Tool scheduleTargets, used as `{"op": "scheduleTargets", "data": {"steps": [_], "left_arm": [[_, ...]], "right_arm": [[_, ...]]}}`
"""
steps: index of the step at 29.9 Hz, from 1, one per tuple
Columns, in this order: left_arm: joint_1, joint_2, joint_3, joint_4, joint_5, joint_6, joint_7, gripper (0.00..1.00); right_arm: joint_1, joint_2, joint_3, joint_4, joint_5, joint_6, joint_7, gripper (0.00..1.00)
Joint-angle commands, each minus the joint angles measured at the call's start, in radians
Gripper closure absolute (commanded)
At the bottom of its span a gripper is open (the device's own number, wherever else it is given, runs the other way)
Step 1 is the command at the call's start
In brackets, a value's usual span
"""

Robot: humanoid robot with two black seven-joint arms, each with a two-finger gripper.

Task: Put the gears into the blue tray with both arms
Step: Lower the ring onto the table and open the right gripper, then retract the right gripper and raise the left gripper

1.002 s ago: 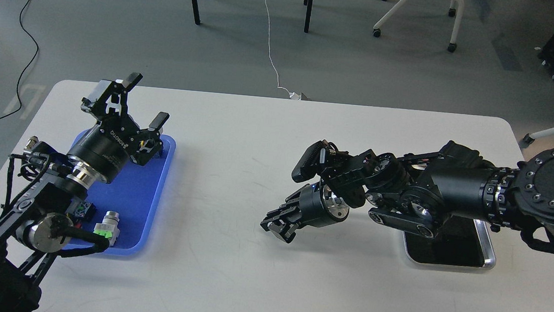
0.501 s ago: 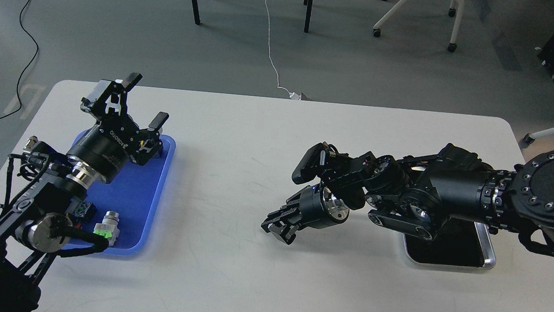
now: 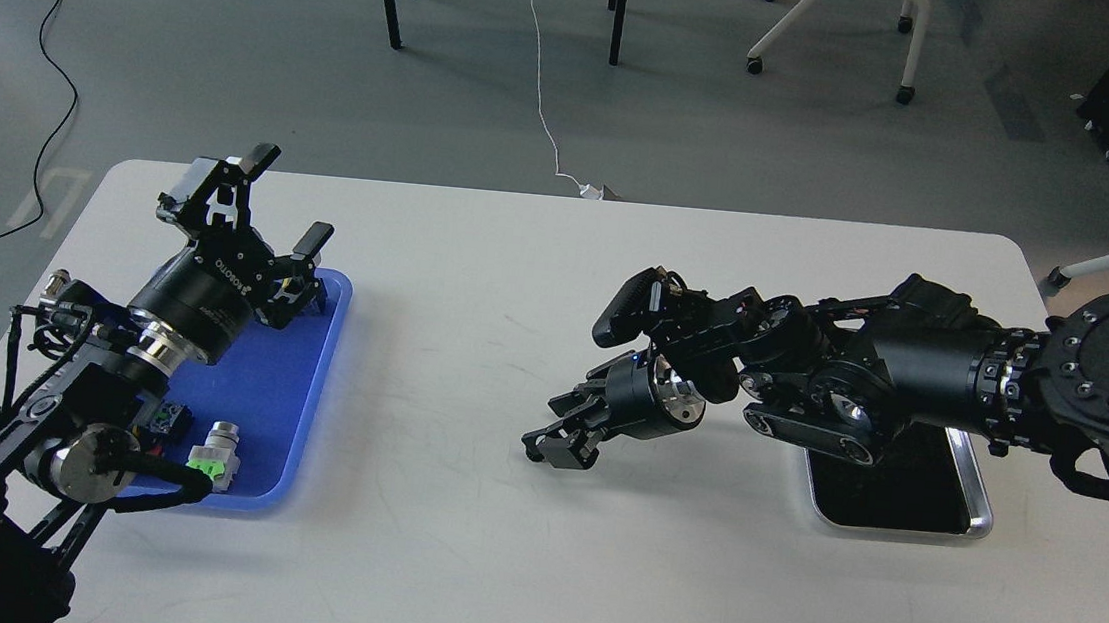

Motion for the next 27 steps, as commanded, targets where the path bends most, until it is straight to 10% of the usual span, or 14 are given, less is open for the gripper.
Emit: {"op": "scheduleTargets", "data": {"steps": [1,9,19,23,27], "left_arm": [[-0.011,0.044,0.002,0.010,-0.001,-0.012,-0.003,0.02],[-0.057,0.118,0.014,0.053,0.002,-0.032,-0.141,0.02],[-0.082,0.113,0.031,0.059,0.034,-0.056,-0.150,0.02],[-0.088,0.107,0.039,-0.011,0.222,-0.064,-0.243,0.02],[-0.131,0.110,0.135,-0.077,0.386,-0.069,-0.243,0.02]], "right_arm": [[0.039,-0.087,0.045,0.031,0.082,0.003,0.000,0.05],[-0.024,-0.335,0.238,0.120,0.350,0.006,0.000,0.03],[-0.288,-0.492,0.582,0.134,0.826,0.015,0.000,0.02],[-0.516,-0.545,0.847,0.142,1.088,0.073,0.000,0.01],[-0.634,-0.552,0.991,0.125,1.239,0.146,0.000,0.01]]}}
